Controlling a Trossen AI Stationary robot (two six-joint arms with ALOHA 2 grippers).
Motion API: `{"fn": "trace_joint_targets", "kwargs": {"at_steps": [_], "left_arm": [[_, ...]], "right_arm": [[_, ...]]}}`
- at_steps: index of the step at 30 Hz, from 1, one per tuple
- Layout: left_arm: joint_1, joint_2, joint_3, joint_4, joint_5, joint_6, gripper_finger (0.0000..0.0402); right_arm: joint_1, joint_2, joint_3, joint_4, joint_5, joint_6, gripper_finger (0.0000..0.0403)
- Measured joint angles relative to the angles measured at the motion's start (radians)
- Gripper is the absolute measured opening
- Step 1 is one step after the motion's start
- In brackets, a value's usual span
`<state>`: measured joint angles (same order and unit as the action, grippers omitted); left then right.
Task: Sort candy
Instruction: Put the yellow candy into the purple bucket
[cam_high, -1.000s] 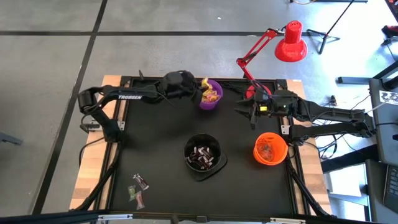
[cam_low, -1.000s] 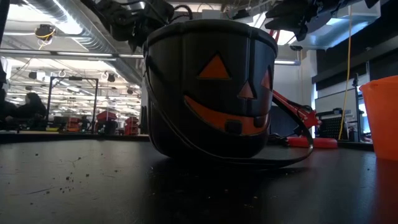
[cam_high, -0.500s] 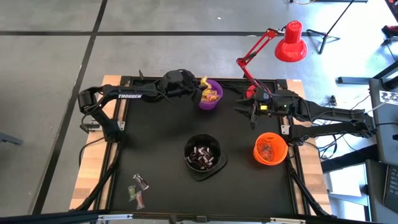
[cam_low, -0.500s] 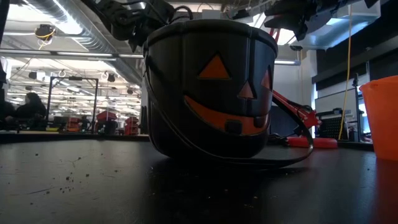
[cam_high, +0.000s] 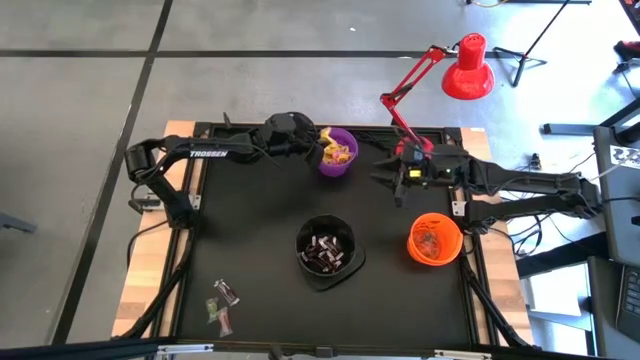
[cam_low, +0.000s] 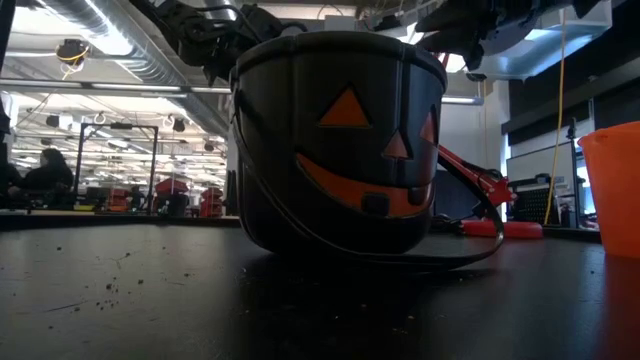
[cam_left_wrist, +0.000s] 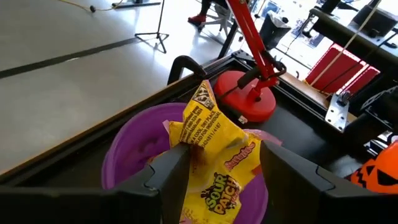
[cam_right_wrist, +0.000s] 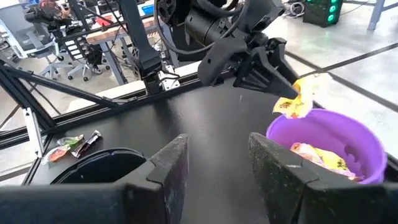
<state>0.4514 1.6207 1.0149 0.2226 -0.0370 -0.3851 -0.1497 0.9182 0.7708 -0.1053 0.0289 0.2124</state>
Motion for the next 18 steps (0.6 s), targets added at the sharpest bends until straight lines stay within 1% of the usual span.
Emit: {"fn": "trace_joint_targets", "kwargs": {"at_steps": [6,13,18], "left_arm": [[-0.01,0.0,0.0,-0.016,0.004,0.002,0.0184],[-0.004,0.001,0.0,-0.07,-0.013,0.003,0.0184],[-0.004,0.001,0.0,-0.069,-0.013,0.009,0.0184]], "right_arm": [[0.0,0.045,0.0,0.038,-0.022,-0.006,0.0166],[0.0,0.047,0.0,0.112,-0.038,-0.008,0.0166],[0.0,0.047,0.0,0.131,-0.049,-0.008,0.0166]]}}
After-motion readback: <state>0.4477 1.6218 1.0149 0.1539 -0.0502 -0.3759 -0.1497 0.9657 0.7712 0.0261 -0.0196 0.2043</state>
